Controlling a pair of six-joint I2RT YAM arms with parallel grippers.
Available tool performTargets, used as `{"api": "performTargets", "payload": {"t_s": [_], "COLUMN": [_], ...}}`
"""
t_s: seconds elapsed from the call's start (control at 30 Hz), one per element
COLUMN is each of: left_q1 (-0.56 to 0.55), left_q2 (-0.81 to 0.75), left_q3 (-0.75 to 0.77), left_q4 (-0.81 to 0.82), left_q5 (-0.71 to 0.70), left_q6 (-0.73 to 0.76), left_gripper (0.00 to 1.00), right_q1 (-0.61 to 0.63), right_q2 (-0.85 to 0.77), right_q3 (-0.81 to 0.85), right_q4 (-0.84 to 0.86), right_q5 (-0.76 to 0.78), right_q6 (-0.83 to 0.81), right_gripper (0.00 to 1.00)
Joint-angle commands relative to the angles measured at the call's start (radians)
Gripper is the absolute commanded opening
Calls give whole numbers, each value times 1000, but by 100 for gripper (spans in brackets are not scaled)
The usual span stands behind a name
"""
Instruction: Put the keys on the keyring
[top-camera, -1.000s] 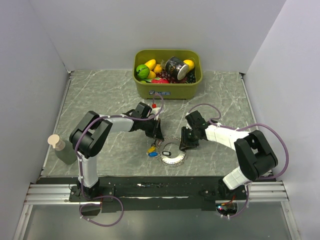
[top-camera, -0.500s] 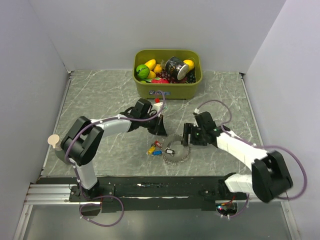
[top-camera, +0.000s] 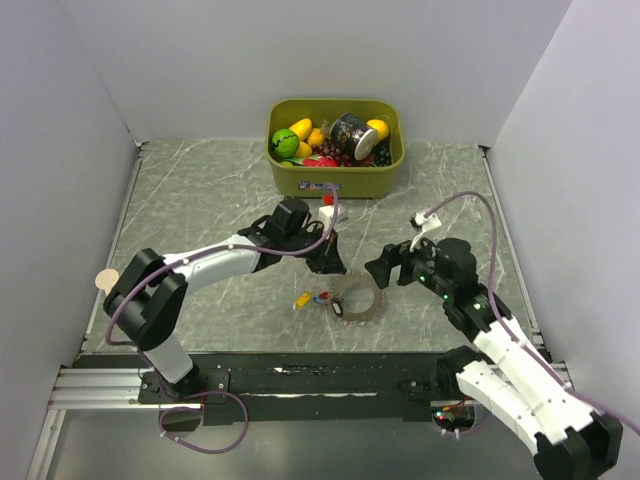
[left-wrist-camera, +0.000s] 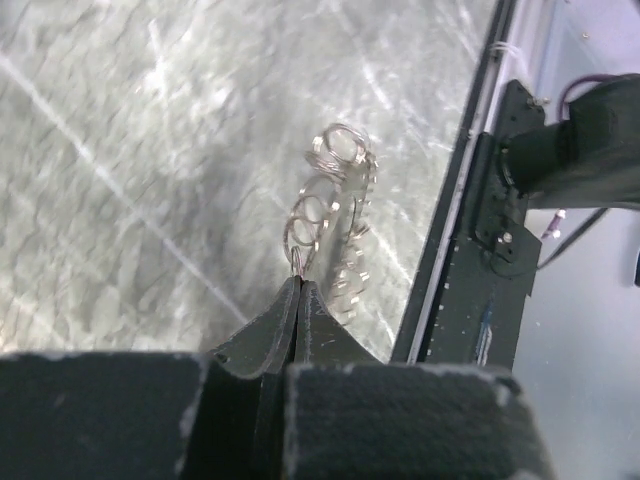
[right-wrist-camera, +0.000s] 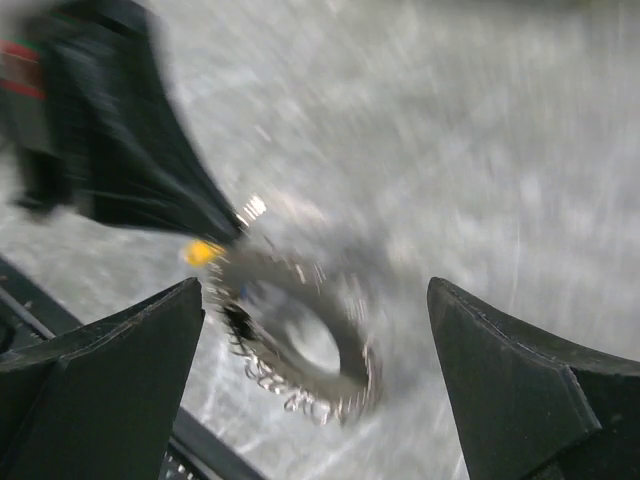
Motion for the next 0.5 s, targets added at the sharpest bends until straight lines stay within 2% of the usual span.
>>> {"api": "performTargets", "payload": {"t_s": [0.0, 0.2, 0.37, 0.47], "left_q1": [-21, -40, -53, -61], "left_q2": [-78, -129, -177, -180], "left_q3": [5, -13, -35, -30], "left_q4": [17, 15, 17, 6], "left_q5": [16, 30, 58, 72], "left_q6": [74, 109, 142, 158], "left_gripper": [1, 1, 1, 1], "right_q1": [-5, -5, -6, -5], "right_q2": [-85, -134, -130, -107], "right_q3": [-18, -72, -77, -69], "right_q4": [181, 319, 348, 357], "right_q5": [-177, -376, -484, -543], "right_q6": [-157, -177, -212, -215], "right_gripper": [99, 98, 93, 77]}}
